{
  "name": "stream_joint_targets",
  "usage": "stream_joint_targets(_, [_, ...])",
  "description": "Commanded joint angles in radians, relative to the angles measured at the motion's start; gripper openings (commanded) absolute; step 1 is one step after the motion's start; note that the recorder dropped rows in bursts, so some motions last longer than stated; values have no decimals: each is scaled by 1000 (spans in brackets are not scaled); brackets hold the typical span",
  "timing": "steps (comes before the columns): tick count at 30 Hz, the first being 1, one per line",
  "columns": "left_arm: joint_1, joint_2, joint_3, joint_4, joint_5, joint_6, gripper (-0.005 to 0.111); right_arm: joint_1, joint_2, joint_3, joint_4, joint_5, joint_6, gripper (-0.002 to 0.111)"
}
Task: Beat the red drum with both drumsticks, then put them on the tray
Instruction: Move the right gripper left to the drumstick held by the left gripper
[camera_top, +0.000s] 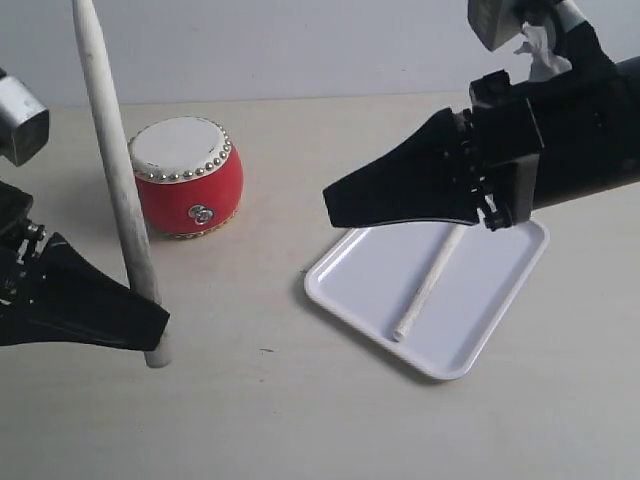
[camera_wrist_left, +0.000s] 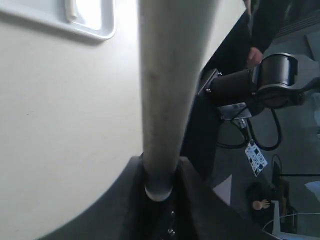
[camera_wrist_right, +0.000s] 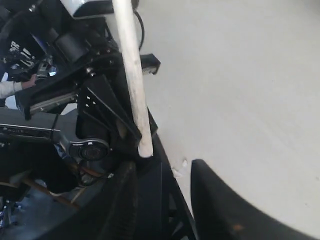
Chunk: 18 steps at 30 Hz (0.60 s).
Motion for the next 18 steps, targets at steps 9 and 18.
stream_joint_targets(9, [-3, -7, 38, -244, 7, 109, 0, 250, -6, 3, 192, -156, -72, 54])
stream_joint_targets(18, [-163, -7, 38, -243, 7, 149, 0, 304, -6, 3, 200, -245, -94, 54])
